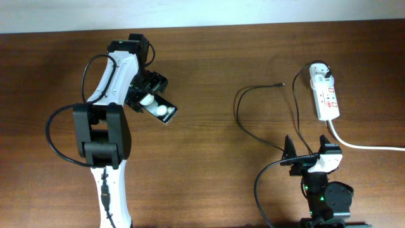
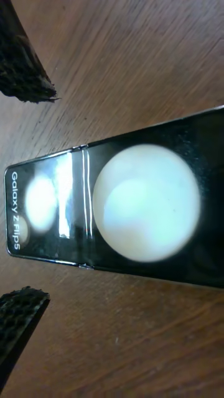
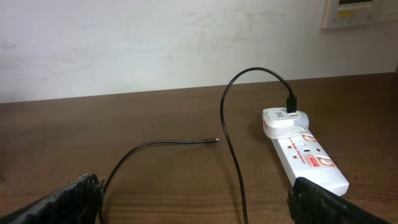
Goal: Plug charger to phone and switch on socket
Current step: 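Close the left gripper on the phone's long edges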
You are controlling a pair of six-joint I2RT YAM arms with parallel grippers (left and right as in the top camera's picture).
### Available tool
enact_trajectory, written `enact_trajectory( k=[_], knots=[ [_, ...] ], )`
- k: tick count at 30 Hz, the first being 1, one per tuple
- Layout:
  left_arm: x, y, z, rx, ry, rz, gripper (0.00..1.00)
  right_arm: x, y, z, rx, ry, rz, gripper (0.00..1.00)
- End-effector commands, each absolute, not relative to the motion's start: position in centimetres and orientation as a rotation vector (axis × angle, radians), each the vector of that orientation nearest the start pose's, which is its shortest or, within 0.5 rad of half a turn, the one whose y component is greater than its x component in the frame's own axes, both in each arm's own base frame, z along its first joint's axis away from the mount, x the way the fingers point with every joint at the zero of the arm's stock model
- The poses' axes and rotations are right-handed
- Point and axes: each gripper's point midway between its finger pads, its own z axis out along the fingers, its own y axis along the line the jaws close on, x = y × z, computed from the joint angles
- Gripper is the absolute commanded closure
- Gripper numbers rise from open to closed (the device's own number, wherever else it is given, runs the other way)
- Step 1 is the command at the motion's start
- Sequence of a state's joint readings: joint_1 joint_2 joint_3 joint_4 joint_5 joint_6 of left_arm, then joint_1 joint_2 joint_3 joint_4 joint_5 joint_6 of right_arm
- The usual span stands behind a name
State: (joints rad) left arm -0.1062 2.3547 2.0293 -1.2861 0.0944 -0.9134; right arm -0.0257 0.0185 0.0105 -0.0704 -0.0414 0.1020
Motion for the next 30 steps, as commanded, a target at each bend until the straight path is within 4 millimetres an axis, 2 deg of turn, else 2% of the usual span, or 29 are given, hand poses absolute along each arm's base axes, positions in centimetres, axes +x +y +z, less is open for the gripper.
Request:
enact_trajectory(
  k=[1,5,12,21,30],
  knots=[
    [44.8,-6.2,3.0,-1.285,2.946,-0.086,0.01,24.7,0.1,15.4,0.074,1.654,0.09,0.01],
    [44.9,-6.3,2.7,-1.279,2.945,-0.081,0.01,24.7,0.1,15.4,0.075,1.654,0.09,0.01],
    [44.6,-6.2,0.2,-1.298,2.982,-0.041,0.01,24.7,0.1,15.4,0.075,1.654,0.09,0.01],
    [44.9,-6.5,0.1,-1.259,2.968,-0.002,0.01,24.7,0.1,15.4,0.074,1.654,0.089,0.01],
    [44.8,-5.9,0.0,-1.245,2.953,0.067,0.01,24.7,0.1,15.4,0.074,1.654,0.089,0.01]
  ],
)
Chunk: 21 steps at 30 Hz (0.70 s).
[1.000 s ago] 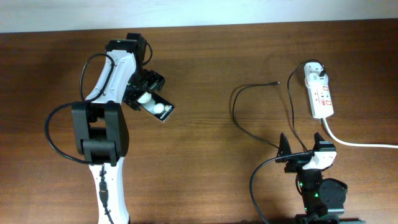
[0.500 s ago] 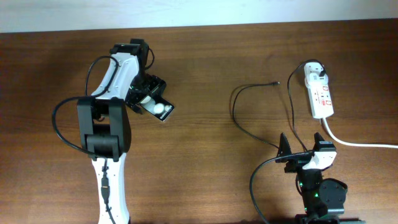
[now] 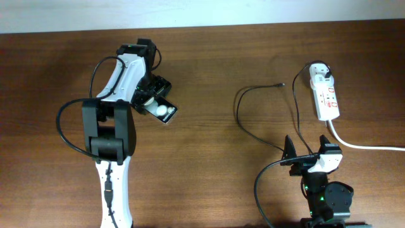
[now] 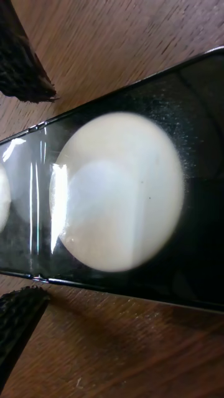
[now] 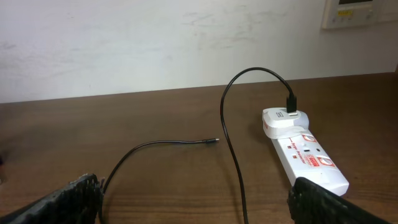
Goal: Plug charger to phone and switch on socket
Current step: 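Close the left gripper on the phone's long edges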
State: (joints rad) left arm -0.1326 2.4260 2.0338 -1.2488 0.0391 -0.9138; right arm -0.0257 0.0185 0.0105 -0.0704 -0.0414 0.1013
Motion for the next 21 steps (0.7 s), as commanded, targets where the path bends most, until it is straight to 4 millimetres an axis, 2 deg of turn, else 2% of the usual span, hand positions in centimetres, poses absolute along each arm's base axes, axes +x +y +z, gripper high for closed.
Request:
enact_trajectory(
  k=[1,6,8,13,15,21],
  knots=[
    [44.7,-5.8,-0.2,-1.245,2.955,0.077,0.01,24.7,0.1,15.4,0.074,1.654,0.09,0.01],
    [43.2,-5.8,-2.4,-1.296,2.972,0.098,0.01,24.7,0.1,15.4,0.075,1.654,0.09,0.01],
    [43.0,-6.6,-3.2,-1.314,2.988,0.026,0.01,24.7,0.1,15.4,0.074,1.654,0.09,0.01],
    [43.2,-6.4,-3.4,-1.308,2.978,0.04,0.02,24.7,0.1,15.4,0.075,1.654,0.09,0.01],
    [43.2,-6.4,-3.4,-1.306,2.976,0.038,0.04,24.7,0.1,15.4,0.075,1.654,0.09,0.01],
    [43.3,-6.1,-3.4,-1.299,2.968,0.062,0.23,24.7,0.1,15.4,0.074,1.654,0.09,0.01]
  ],
)
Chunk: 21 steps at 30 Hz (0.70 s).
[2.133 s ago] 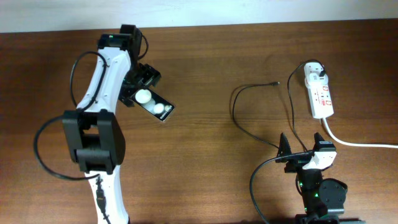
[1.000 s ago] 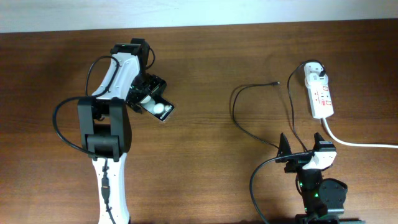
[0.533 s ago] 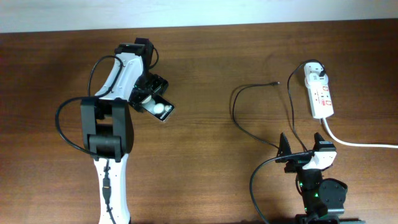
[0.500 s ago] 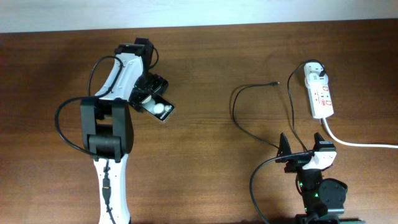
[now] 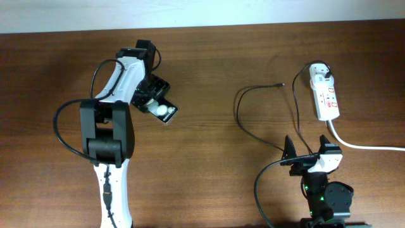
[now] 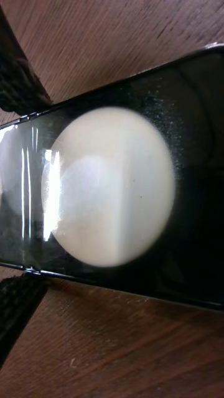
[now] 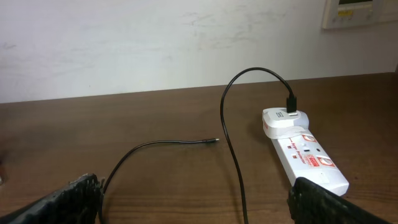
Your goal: Plug charger to phone and switch on socket
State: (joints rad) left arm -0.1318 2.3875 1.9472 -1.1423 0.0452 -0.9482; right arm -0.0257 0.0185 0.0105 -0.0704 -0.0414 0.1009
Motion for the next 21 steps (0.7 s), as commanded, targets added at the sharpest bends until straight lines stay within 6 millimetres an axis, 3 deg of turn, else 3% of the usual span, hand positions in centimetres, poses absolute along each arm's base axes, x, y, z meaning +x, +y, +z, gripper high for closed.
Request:
enact_trajectory(
  k=[1,3,6,11,17,21],
  knots=[
    [43.3,-6.1,-3.4,-1.298,2.968,0.063,0.23,24.7,0.1,15.4,0.074,1.654,0.089,0.01],
    [43.3,-6.0,-3.4,-1.297,2.964,0.072,0.27,24.7,0.1,15.4,0.074,1.654,0.089,0.01],
    [43.3,-6.0,-3.4,-1.296,2.965,0.069,0.44,24.7,0.1,15.4,0.075,1.654,0.09,0.01],
    [44.7,-6.9,-1.2,-1.284,2.949,-0.051,0.42,24.7,0.1,15.4,0.074,1.654,0.09,0.01],
    [46.3,-7.1,6.7,-1.189,2.866,-0.146,0.44,24.7,0.1,15.4,0.074,1.654,0.09,0.01],
    [45.3,-6.9,13.2,-1.113,2.799,-0.213,0.45,24.7,0.1,15.4,0.075,1.654,0.09,0.01]
  ],
)
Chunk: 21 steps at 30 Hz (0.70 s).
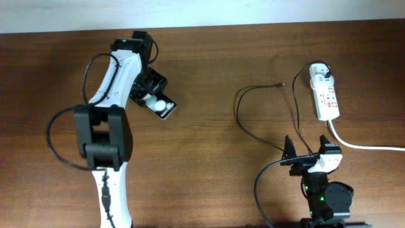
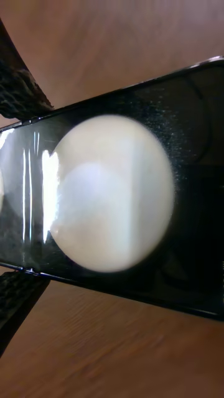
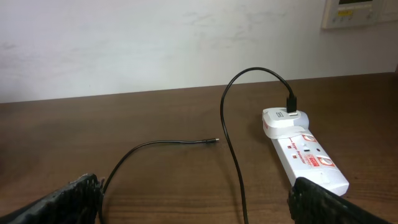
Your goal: Plug charger to phone and switch on socket
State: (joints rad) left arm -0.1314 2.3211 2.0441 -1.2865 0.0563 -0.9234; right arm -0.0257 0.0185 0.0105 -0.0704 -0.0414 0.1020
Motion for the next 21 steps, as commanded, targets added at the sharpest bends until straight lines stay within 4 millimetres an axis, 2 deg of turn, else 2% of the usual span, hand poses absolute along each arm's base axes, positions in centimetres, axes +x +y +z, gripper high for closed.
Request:
enact_trajectory(
  k=[1,4,7,9,11,16,19,21],
  knots=[
    [44.8,-6.9,15.0,-1.072,2.789,-0.228,0.44,24.7,0.1,15.4,0.075,1.654,0.09,0.01],
    [41.7,-6.5,20.0,-1.009,2.772,-0.247,0.44,24.7,0.1,15.4,0.075,1.654,0.09,0.01],
    [38.6,-6.1,23.6,-0.967,2.764,-0.256,0.44,24.7,0.1,15.4,0.074,1.654,0.09,0.01],
    [36.7,-5.8,25.1,-0.928,2.776,-0.252,0.44,24.7,0.1,15.4,0.074,1.654,0.09,0.01],
    [35.2,-5.7,25.8,-0.912,2.801,-0.238,0.44,24.7,0.1,15.4,0.074,1.654,0.09,0.01],
    [33.3,-5.9,25.5,-0.922,2.878,-0.223,0.45,24.7,0.1,15.4,0.074,1.654,0.09,0.01],
    [33.0,-7.8,25.6,-0.81,2.932,-0.318,0.45,24.7,0.1,15.5,0.075,1.652,0.088,0.01],
    [32.8,-8.6,25.6,-0.78,2.947,-0.342,0.45,24.7,-0.7,15.8,0.11,1.635,0.057,0.01]
  ],
)
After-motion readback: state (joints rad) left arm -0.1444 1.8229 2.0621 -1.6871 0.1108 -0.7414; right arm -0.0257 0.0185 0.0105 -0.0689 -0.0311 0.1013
